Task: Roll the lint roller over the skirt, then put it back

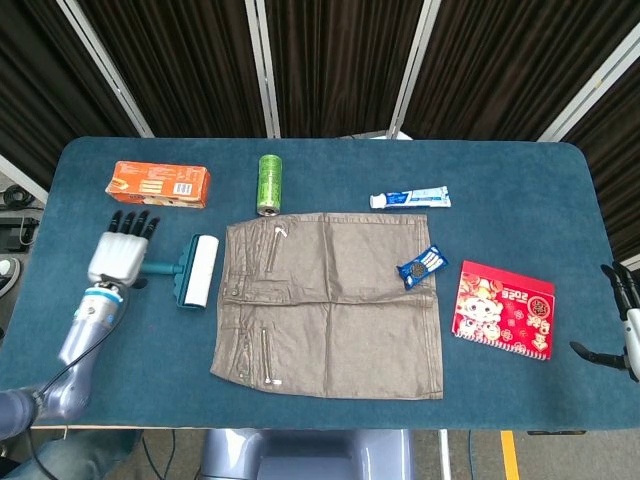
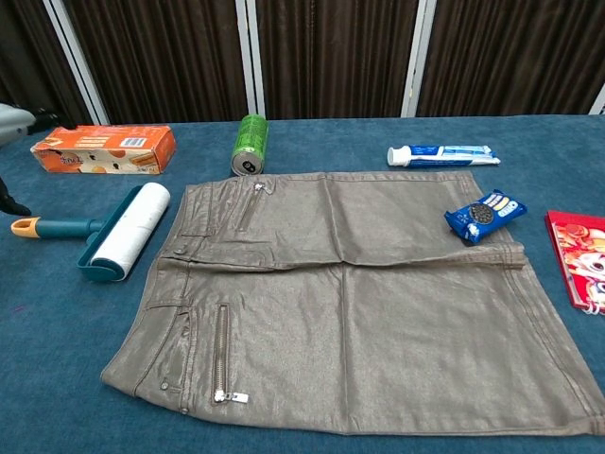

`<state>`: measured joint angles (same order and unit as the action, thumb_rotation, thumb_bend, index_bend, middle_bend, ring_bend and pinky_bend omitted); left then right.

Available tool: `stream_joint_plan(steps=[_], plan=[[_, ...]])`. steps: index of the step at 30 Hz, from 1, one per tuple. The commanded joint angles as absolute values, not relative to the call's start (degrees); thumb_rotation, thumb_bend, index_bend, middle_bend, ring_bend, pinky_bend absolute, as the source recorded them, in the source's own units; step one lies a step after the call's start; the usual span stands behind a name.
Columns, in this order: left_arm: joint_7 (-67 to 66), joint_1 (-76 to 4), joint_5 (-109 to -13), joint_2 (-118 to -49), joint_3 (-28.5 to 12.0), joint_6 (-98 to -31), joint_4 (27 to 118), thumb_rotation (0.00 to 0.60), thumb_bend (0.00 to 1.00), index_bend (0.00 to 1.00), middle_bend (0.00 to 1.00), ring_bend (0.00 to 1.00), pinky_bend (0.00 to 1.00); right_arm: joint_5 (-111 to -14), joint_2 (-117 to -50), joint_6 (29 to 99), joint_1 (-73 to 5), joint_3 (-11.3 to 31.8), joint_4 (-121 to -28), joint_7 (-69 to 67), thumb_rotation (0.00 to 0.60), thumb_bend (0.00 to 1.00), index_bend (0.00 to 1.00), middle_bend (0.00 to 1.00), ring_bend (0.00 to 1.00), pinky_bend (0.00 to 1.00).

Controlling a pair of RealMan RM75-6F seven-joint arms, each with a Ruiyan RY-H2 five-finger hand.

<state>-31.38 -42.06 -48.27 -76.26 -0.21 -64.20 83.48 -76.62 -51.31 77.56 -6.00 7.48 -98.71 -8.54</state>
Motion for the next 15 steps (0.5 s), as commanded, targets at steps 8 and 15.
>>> stream_joint_plan(steps=[8,15], plan=[[-18.1,-26.8,-58.0,-62.8,-0.5,-83.6,104.9,0.6,0.0,0.0,0.0,0.0,0.0,-80.2,-51.0,79.2,-5.7,6.8,-98.1,-9.9,0.6,0.0,0.0,0.0,0.0,0.0],[-18.5,-18.8,-69.6,-62.3,4.4,-93.0,107.9,0.6,0.0,0.0,0.0,0.0,0.0,-80.6,-52.8,82.8,-5.0,7.1,-96.5,-3.5,0.6,0.0,0.0,0.0,0.0,0.0]])
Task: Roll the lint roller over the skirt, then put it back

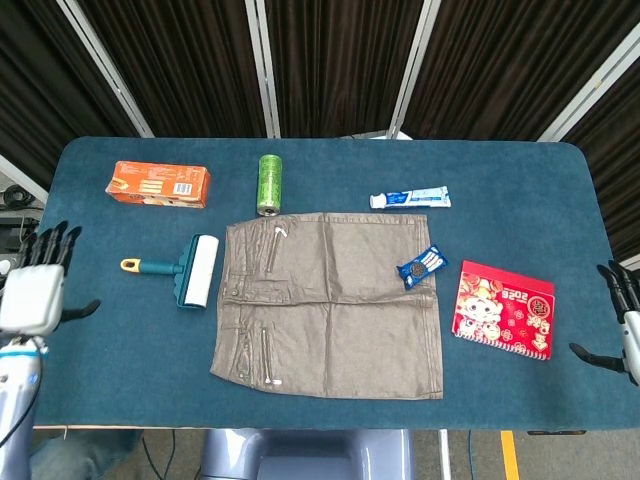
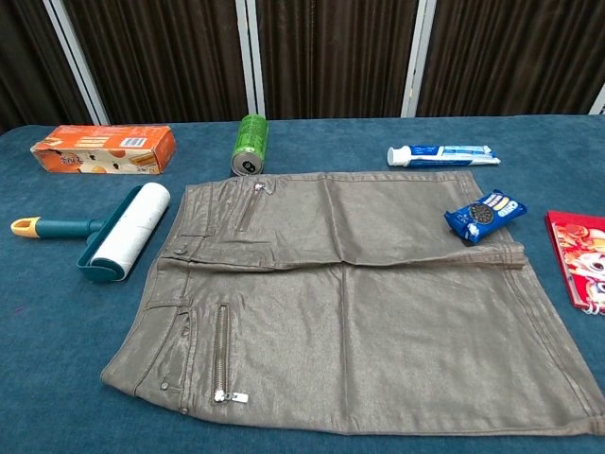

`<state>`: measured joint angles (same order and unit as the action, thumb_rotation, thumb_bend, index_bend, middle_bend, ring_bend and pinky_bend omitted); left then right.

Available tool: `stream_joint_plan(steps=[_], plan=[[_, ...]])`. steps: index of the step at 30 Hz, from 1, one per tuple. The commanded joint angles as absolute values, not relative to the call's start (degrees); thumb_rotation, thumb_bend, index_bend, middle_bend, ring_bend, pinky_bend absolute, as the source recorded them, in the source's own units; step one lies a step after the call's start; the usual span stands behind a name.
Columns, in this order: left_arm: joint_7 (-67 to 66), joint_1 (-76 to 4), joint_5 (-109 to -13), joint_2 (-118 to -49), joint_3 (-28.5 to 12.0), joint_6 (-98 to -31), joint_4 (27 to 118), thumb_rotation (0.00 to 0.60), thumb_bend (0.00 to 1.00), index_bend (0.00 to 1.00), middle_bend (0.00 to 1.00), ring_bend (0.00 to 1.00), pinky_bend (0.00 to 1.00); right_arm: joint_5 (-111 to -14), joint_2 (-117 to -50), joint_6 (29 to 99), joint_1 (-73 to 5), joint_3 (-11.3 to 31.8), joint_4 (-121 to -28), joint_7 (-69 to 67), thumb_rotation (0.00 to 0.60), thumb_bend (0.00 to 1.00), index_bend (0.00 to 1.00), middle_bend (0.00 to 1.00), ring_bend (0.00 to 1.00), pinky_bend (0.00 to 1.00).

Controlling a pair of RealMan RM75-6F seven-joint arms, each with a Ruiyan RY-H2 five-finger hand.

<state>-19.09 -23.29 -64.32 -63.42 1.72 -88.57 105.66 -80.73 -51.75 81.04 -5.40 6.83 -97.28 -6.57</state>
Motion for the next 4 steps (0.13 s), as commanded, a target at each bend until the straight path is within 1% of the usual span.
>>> stream_joint_plan(steps=[1,4], plan=[[-18.5,-18.4,-70.5,-62.5,4.5,-93.4,107.7,0.6,0.0,0.0,0.0,0.0,0.0,-80.6,-52.9,83.1,-4.9,7.1,-96.6,-3.1,0.6,0.0,0.0,0.0,0.0,0.0],[-18.1,-17.4,-72.4,-63.2,4.4,-93.3,106.6,0.6,0.0,0.0,0.0,0.0,0.0,-80.6,-53.0,83.8,-4.7,7.2,-96.9,-2.3,0.6,0.0,0.0,0.0,0.0,0.0]])
